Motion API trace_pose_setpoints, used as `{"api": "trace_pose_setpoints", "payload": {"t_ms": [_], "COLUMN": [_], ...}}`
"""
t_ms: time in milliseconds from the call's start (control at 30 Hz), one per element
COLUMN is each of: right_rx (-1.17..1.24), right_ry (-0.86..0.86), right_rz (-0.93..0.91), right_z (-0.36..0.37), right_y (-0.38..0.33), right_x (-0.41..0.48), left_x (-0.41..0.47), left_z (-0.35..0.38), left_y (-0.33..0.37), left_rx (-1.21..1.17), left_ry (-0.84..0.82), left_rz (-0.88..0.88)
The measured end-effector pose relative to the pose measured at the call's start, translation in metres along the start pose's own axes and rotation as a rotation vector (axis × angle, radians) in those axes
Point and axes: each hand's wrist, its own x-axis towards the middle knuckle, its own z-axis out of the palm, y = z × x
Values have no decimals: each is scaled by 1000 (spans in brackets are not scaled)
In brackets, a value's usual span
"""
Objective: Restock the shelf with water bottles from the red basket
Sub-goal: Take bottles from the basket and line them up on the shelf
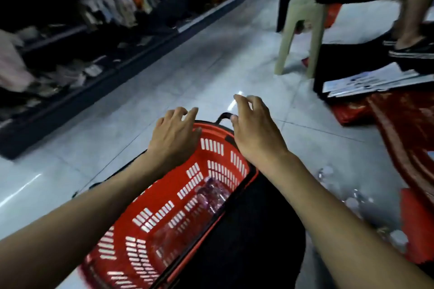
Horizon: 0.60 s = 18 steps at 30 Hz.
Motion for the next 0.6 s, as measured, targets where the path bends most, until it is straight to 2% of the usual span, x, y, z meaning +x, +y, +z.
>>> {"api": "trace_pose_setpoints", "payload": {"t_ms": [100, 233, 367, 467, 600], "right_rx": [-1, 16, -171, -240, -300], "right_ry": [-211, -513, -790, -983, -1135], "right_rz": [-58, -77, -126, -69, 33], "right_z": [36, 83, 135, 183, 242], "right_y": [-25, -38, -35, -24, 9], "right_x": [26, 64, 89, 94, 87], "left_x": [-18, -40, -55, -61, -66], "left_z": [30, 77, 135, 176, 227], "left_y": [-41, -79, -97, -104, -108], "left_rx": [-22, -23, 52, -15, -136], "left_ry": [-64, -224, -430, -631, -891], "left_rz": [-110, -160, -21, -3, -135]}}
